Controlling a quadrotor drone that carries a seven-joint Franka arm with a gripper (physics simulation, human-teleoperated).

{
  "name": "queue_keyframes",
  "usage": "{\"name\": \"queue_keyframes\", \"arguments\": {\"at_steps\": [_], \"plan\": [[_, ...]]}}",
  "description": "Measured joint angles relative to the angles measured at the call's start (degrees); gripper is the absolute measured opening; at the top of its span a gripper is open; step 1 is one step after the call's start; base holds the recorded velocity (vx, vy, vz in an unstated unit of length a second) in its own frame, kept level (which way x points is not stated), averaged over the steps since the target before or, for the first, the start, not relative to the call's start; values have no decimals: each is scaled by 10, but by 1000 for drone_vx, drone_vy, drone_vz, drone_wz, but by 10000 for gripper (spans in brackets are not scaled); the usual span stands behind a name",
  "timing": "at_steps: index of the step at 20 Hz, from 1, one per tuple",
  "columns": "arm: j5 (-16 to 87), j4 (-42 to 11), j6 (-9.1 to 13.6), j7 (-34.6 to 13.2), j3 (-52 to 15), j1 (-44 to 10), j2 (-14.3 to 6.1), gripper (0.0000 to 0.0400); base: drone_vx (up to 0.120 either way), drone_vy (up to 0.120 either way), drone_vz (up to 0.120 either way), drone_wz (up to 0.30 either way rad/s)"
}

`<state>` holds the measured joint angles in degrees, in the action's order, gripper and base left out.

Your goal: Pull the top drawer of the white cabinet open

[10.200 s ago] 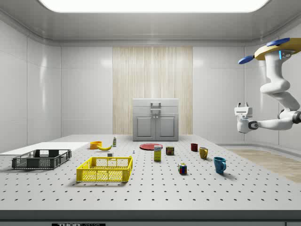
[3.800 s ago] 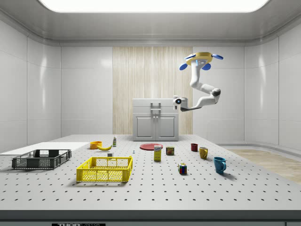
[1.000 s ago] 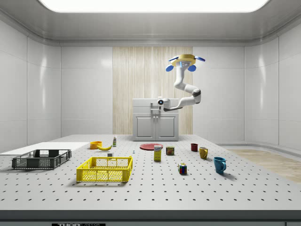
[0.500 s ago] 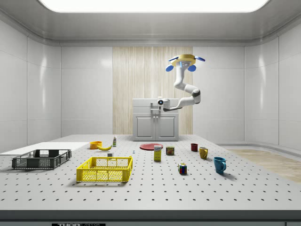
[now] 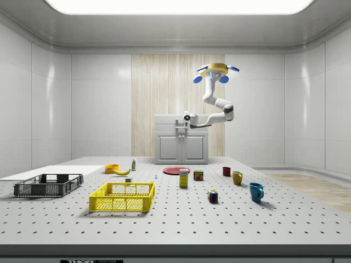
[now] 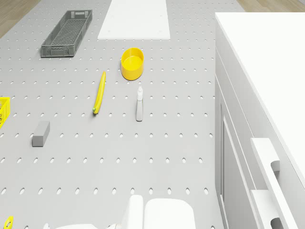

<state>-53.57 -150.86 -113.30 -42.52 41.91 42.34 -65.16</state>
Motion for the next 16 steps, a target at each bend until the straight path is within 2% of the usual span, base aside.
{"name": "queue_keyframes", "arguments": {"at_steps": [6, 16], "plan": [[-7, -15, -9, 16, 1, 1, 3, 311, 0, 0, 0, 0], [-50, -31, -47, 39, -30, 20, 18, 312, 0, 0, 0, 0]]}}
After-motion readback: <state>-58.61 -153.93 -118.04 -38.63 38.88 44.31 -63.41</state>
